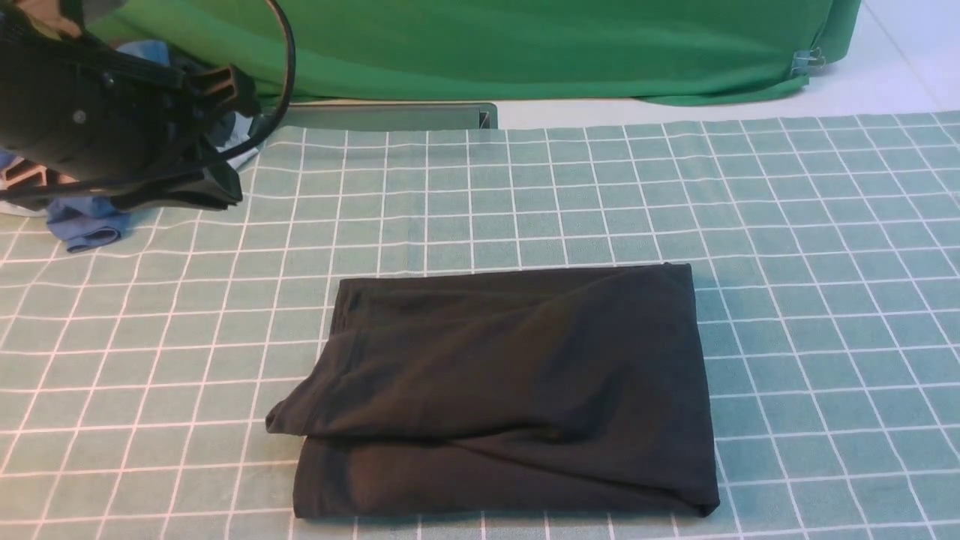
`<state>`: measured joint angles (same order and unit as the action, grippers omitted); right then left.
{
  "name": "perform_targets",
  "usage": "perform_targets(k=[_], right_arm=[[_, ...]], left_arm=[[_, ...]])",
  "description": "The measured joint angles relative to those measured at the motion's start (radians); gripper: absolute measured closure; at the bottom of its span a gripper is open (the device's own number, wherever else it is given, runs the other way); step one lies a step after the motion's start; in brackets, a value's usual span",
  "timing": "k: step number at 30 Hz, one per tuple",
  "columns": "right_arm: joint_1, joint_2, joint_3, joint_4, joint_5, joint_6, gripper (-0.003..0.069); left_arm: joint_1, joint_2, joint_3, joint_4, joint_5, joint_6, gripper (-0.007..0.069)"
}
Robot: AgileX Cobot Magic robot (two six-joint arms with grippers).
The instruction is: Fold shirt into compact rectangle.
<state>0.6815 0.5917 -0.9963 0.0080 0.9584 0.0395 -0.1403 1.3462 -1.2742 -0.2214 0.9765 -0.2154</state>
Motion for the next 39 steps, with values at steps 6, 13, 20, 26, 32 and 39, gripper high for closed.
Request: perform_targets(k=[6,13,20,26,32,39], right_arm=[[0.0,-0.276,0.431,-0.001,-0.439,-0.04,0.0628],[0.0,-0.323,0.671,-0.001,-0.824,-0.04,0.0627],[0.0,-0.323,0.692,-0.001,-0.89,-0.04,0.0604],[0.0,-0.323,0.693,-0.001,-0.893,-0.04,0.0587],[0.0,-0.323,0.693,-0.001,-0.893,-0.04,0.0573],[0.0,-0.327,0.693,-0.001,-0.892,-0.04,0.0552]], left_arm=[[0.0,0.0,0.0,0.004,0.001,0.0,0.061],[0.0,0.0,0.0,0.029,0.002,-0.001,0.061],[0.0,0.0,0.0,0.072,0.003,-0.001,0.061],[0.0,0.0,0.0,0.076,-0.046,-0.001,0.0608],[0.0,0.0,0.0,0.073,-0.133,0.0,0.0608],[0.0,0.0,0.0,0.046,-0.159,0.0,0.0608]])
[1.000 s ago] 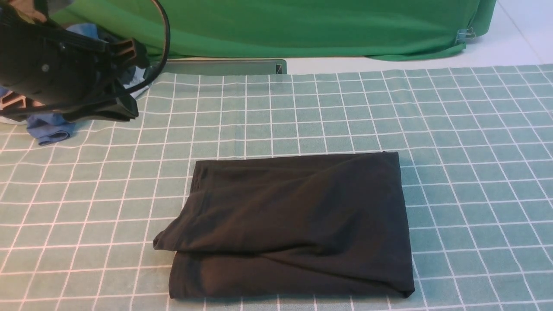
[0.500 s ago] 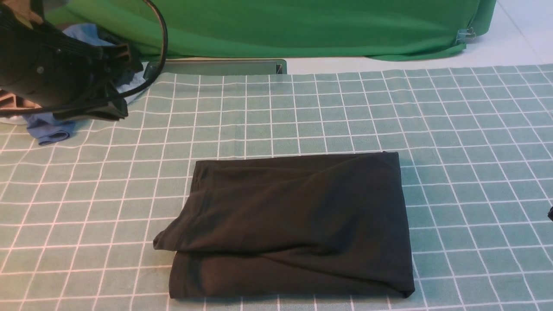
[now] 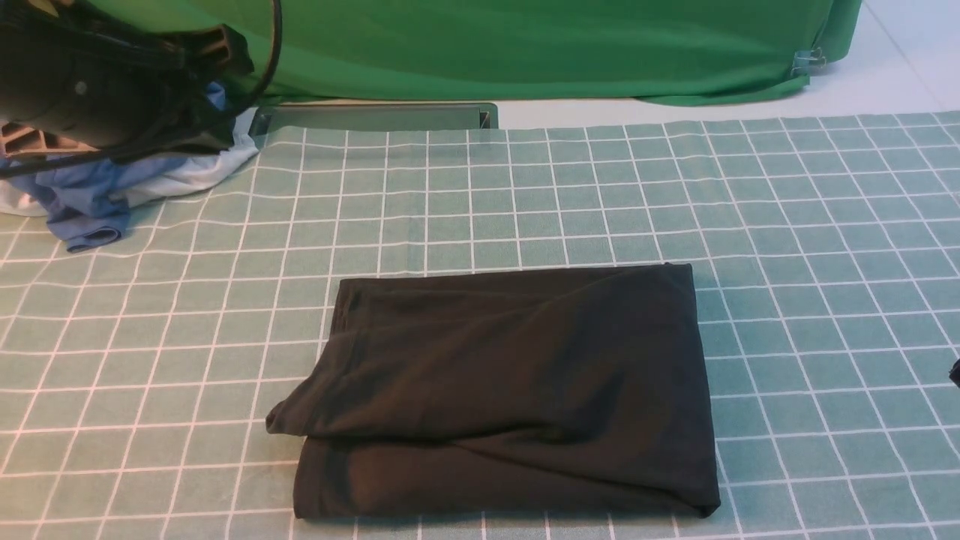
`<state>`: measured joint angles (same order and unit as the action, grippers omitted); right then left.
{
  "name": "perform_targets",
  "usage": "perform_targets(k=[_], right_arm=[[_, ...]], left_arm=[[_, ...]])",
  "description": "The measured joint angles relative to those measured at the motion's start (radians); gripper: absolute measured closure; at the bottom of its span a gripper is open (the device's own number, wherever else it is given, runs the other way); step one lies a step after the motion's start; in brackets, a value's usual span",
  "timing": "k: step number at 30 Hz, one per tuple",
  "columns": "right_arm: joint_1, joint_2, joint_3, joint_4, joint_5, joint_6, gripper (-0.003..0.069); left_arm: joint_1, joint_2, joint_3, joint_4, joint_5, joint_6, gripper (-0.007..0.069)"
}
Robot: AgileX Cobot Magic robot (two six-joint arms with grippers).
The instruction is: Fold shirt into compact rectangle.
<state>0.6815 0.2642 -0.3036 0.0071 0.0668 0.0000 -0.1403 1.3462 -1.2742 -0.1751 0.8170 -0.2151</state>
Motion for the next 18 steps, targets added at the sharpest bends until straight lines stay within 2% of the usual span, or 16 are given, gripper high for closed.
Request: perform_targets(k=[4,7,8,9,11,12,18], right_arm=[[-0.023,-0.029,0.0,0.0,0.037,0.0,0.054],[-0.161,-0.041,0.004,-0.007,0.091,0.0,0.0534],[-0.171,-0.044,0.006,-0.007,0.092,0.0,0.0534],[-0.257,-0.063,0.024,-0.012,0.092,0.0,0.0532],[-0.304,-0.084,0.046,-0.013,0.092,0.0,0.0529],[-0.375,-0.112,0.079,-0.014,0.091,0.0,0.0526],[-0.575,-0.193,0.254,-0.016,0.101,0.0,0.0509]], left_arm=[[0.0,0.0,0.0,-0.004,0.002,0.0,0.0608],[0.0,0.0,0.0,-0.005,0.005,0.0,0.0608],[0.0,0.0,0.0,-0.005,0.007,0.0,0.0608],[0.0,0.0,0.0,-0.005,0.007,0.0,0.0608],[0.0,0.0,0.0,-0.005,0.012,0.0,0.0608],[0.0,0.0,0.0,-0.005,0.025,0.0,0.0608],[0.0,0.0,0.0,-0.002,0.083,0.003,0.0608]])
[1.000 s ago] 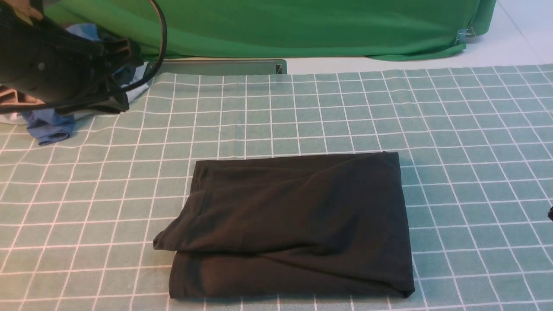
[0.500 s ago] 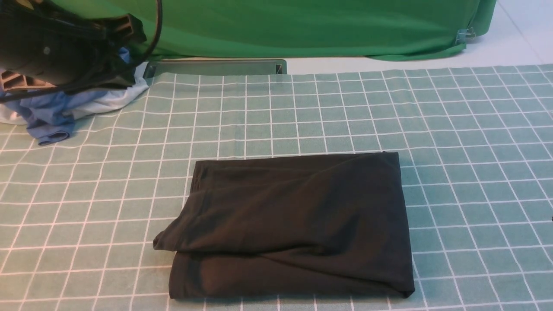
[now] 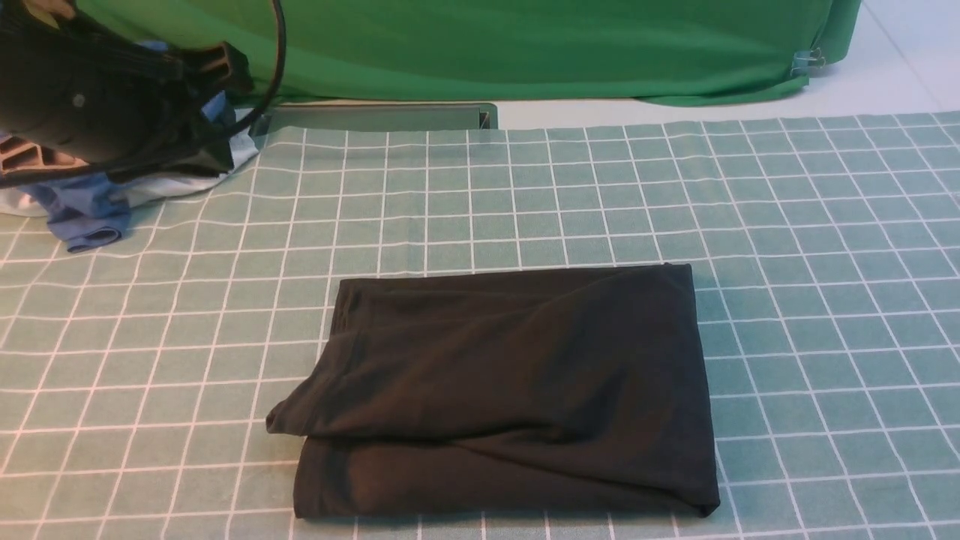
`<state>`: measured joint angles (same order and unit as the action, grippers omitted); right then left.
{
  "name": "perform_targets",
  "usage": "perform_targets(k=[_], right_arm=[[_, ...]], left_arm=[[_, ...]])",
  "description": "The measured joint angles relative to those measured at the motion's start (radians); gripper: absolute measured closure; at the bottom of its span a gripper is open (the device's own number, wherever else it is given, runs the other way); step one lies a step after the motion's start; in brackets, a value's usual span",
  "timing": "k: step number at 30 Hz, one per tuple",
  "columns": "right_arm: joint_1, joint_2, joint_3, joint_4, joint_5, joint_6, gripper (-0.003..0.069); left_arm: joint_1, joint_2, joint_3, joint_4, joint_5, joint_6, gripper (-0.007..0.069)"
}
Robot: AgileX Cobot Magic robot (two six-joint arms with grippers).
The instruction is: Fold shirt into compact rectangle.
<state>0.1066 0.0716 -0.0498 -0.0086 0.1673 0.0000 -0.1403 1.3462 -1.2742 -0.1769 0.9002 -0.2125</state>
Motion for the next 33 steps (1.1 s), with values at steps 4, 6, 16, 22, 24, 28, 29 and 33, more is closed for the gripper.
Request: perform_targets(k=[4,6,16,22,24,28,29,33], right_arm=[[-0.059,-0.064,0.057,-0.041,0.039,0.0,0.0495],[-0.062,-0.069,0.057,-0.051,0.063,0.0,0.0491],[-0.063,-0.072,0.057,-0.067,0.087,0.0,0.0467],[-0.064,-0.072,0.057,-0.067,0.087,0.0,0.0456],[-0.064,-0.072,0.057,-0.067,0.087,0.0,0.0452],[-0.064,-0.072,0.057,-0.067,0.087,0.0,0.0445],[-0.064,-0.072,0.057,-0.067,0.087,0.0,0.0444],[-0.064,-0.072,0.057,-0.067,0.087,0.0,0.0442]], left_arm=[[0.0,0.0,0.01,-0.014,0.048,0.001,0.0608],[0.0,0.0,0.016,-0.018,0.058,0.001,0.0608],[0.0,0.0,0.03,-0.016,0.095,0.007,0.0608],[0.0,-0.016,0.032,-0.016,0.14,0.04,0.0608],[0.0,-0.058,0.043,-0.017,0.178,0.054,0.0608],[0.0,-0.194,0.163,-0.058,0.19,0.087,0.0608],[0.0,-0.232,0.194,-0.064,0.168,0.087,0.0608],[0.0,-0.481,0.45,-0.13,-0.085,0.089,0.0608]])
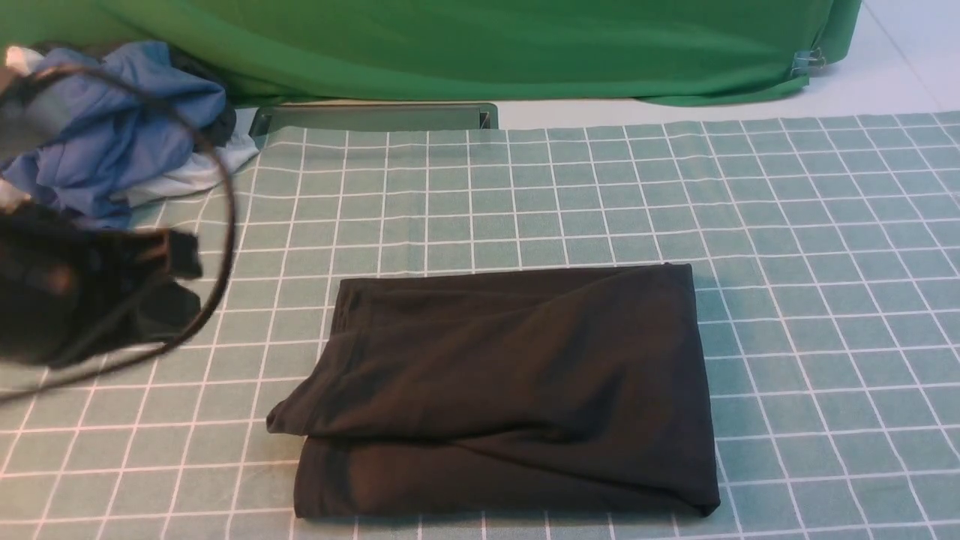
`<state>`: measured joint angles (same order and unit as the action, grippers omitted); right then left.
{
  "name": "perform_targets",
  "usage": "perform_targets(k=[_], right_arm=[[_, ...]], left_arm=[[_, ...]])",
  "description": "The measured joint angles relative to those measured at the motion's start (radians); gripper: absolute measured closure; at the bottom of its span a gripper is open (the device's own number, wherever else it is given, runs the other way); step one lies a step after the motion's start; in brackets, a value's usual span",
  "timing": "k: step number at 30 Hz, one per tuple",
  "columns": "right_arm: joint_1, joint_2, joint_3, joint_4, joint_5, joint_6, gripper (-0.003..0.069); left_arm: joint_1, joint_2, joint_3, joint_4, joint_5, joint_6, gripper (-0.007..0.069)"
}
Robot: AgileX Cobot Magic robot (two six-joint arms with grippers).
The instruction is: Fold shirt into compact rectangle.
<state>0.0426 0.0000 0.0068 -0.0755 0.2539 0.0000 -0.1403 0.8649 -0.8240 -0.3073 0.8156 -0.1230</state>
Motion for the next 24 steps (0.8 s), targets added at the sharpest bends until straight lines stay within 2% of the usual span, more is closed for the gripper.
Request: perform_targets(k=[2,3,5,9,14,22,24], right_arm=[[0.0,0.0,0.0,0.0,0.0,0.0,0.0442],[0.0,0.0,0.0,0.0,0.0,0.0,0.0442],[0.0,0.0,0.0,0.0,-0.001,0.0,0.0442],[0.0,0.0,0.0,0.0,-0.001,0.0,0.0441],[0.0,0.0,0.0,0.0,-0.001,0.0,0.0434],[0.0,0.0,0.0,0.0,-0.001,0.0,0.0422],[0.0,0.0,0.0,0.0,-0.001,0.0,0.0422]], left_arm=[[0.0,-0.138,0.138,-0.061,-0.143,0.001,0.0608],[0.0,-0.138,0.151,-0.067,-0.156,0.001,0.0608],[0.0,-0.299,0.299,-0.109,-0.281,0.0,0.0608],[0.0,-0.406,0.386,-0.109,-0.324,-0.006,0.0608],[0.0,-0.438,0.397,-0.106,-0.346,-0.005,0.0608],[0.0,-0.44,0.398,0.015,-0.367,0.03,0.0608],[0.0,-0.44,0.398,0.089,-0.368,0.04,0.0608]])
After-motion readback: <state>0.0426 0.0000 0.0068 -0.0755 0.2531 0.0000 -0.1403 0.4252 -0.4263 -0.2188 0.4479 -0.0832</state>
